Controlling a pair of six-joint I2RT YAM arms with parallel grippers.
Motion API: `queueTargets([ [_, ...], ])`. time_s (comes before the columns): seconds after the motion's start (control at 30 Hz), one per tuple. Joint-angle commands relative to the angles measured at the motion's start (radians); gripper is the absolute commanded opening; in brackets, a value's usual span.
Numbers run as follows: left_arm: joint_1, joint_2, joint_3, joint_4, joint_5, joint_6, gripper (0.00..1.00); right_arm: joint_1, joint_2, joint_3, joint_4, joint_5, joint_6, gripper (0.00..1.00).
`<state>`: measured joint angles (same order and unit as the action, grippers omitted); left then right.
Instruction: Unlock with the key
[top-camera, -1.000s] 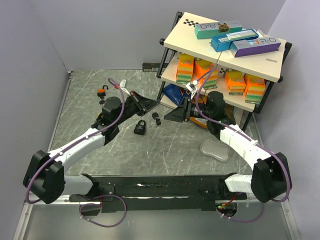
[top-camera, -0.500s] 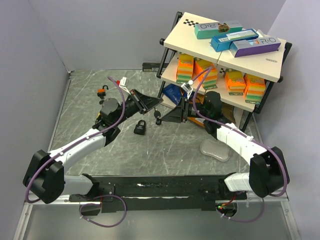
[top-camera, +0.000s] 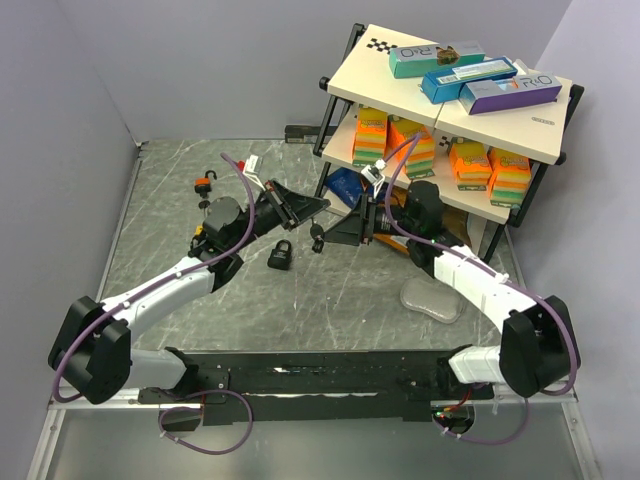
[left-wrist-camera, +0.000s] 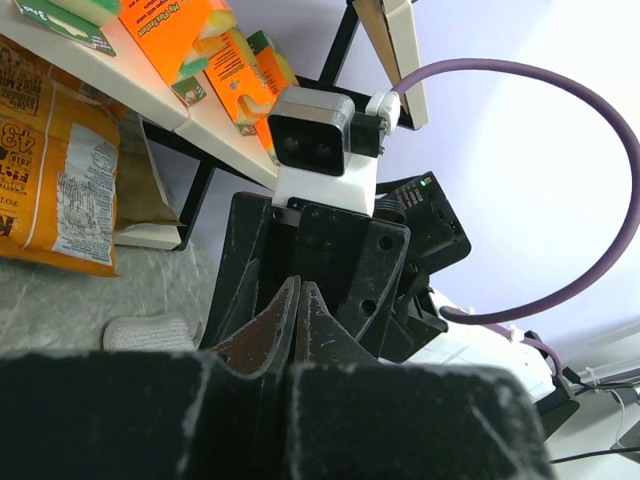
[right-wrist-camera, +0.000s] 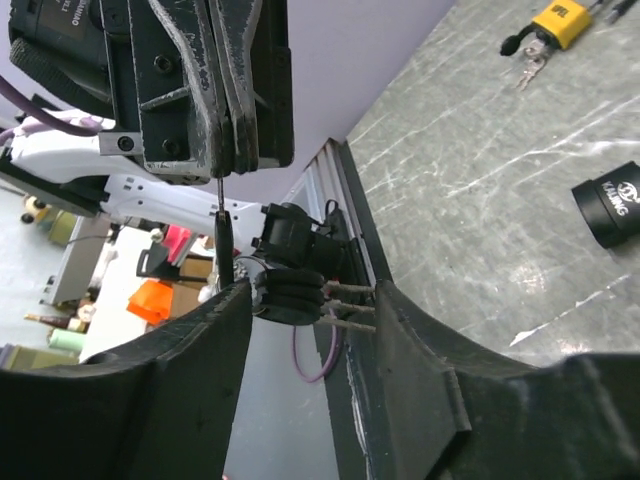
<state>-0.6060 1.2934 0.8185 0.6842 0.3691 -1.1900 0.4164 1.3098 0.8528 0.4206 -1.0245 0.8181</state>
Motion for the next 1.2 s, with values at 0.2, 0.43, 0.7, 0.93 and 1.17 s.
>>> queueTargets([
  [0.2,-0.005,-0.026,0.028,0.009,-0.002,0.046,0.01,-0.048,-0.112,0.012,-0.018,0.038,-0.033,0.62],
  [0.43,-0.005,-0.014,0.033,0.014,-0.002,0.040,0.01,-0.010,-0.118,0.044,-0.083,0.033,-0.080,0.54],
  [0.7,-0.009,-0.016,0.036,0.014,-0.001,0.040,0.01,0.048,-0.069,0.094,-0.105,0.021,-0.122,0.52],
  [0.93,-0.012,-0.026,0.031,0.006,-0.007,0.041,0.01,0.071,-0.052,0.114,-0.100,0.026,-0.123,0.49],
  [1.17,-0.017,-0.020,0.031,0.012,0.001,0.036,0.01,0.087,-0.040,0.123,-0.106,0.024,-0.123,0.33],
])
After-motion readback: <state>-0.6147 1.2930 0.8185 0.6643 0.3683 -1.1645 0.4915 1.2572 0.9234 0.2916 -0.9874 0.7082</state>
